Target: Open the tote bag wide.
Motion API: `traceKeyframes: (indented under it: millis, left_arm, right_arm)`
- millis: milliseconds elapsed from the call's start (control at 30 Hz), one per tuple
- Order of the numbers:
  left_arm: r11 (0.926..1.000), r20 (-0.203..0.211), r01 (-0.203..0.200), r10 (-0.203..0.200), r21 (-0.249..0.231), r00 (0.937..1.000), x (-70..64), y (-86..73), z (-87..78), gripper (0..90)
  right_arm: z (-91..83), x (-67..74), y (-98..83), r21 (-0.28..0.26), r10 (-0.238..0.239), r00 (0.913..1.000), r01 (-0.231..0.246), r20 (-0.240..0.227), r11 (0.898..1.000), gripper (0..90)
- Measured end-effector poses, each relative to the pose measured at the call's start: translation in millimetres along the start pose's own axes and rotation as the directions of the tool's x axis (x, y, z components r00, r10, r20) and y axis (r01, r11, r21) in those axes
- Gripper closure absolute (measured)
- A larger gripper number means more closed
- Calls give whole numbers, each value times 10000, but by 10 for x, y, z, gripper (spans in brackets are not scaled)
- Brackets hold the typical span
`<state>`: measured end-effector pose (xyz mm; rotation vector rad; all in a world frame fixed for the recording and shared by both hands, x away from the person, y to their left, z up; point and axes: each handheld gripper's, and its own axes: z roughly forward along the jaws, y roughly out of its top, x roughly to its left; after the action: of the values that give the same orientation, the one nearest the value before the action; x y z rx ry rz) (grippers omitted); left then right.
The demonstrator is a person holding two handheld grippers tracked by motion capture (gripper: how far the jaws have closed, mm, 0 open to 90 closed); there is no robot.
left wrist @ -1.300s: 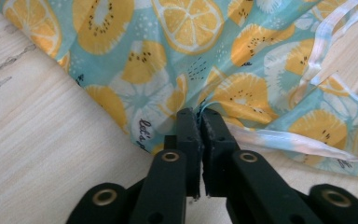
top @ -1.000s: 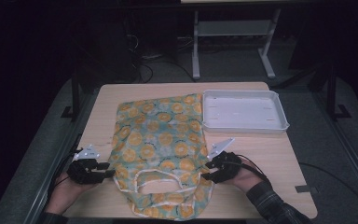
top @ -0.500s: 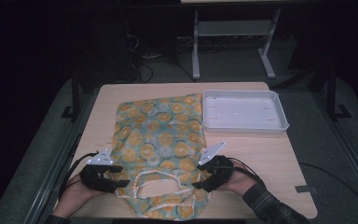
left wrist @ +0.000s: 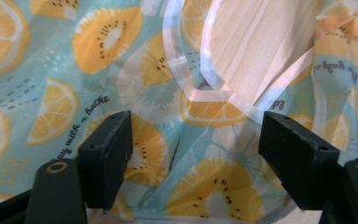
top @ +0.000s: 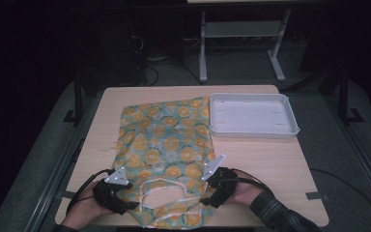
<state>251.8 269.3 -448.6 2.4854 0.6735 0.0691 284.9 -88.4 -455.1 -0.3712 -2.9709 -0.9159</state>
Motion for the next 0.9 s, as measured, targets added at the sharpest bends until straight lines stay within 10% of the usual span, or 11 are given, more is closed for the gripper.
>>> traceKeyframes:
  millis: [500, 900]
  left_arm:
    - [9981, -649, -526, 547, 334, 9964, -59, 10, 29, 295]
    - [9978, -674, -563, 587, 361, 9960, -48, 12, 21, 316]
  right_arm:
    - [51, 57, 8, 272, -774, 9960, 762, 452, 9967, 246]
    - [-302, -96, 99, -974, 181, 9998, -187, -65, 9951, 218]
